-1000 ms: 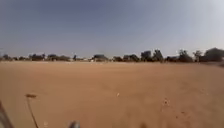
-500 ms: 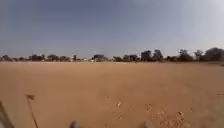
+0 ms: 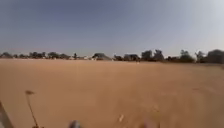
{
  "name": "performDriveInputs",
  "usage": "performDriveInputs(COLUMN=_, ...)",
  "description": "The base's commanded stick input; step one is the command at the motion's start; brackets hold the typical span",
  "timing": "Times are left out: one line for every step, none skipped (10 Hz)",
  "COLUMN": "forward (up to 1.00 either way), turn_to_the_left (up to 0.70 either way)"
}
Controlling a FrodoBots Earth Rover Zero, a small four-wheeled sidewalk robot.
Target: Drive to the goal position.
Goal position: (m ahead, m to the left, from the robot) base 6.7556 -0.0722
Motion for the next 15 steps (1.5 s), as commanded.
performDriveInputs(forward=0.7, turn_to_the_left=0.0)
performDriveInputs(forward=0.7, turn_to_the_left=0.0)
performDriveInputs(forward=0.7, turn_to_the_left=0.0)
performDriveInputs(forward=0.7, turn_to_the_left=0.0)
performDriveInputs(forward=0.7, turn_to_the_left=0.0)
performDriveInputs(forward=0.7, turn_to_the_left=0.0)
performDriveInputs(forward=0.7, turn_to_the_left=0.0)
performDriveInputs(forward=0.7, turn_to_the_left=0.0)
performDriveInputs(forward=0.7, turn_to_the_left=0.0)
performDriveInputs(forward=0.7, turn_to_the_left=0.0)
performDriveInputs(forward=0.7, turn_to_the_left=0.0)
performDriveInputs(forward=0.7, turn_to_the_left=0.0)
performDriveInputs(forward=0.7, turn_to_the_left=0.0)
performDriveInputs(forward=0.7, turn_to_the_left=0.0)
performDriveInputs(forward=0.7, turn_to_the_left=0.0)
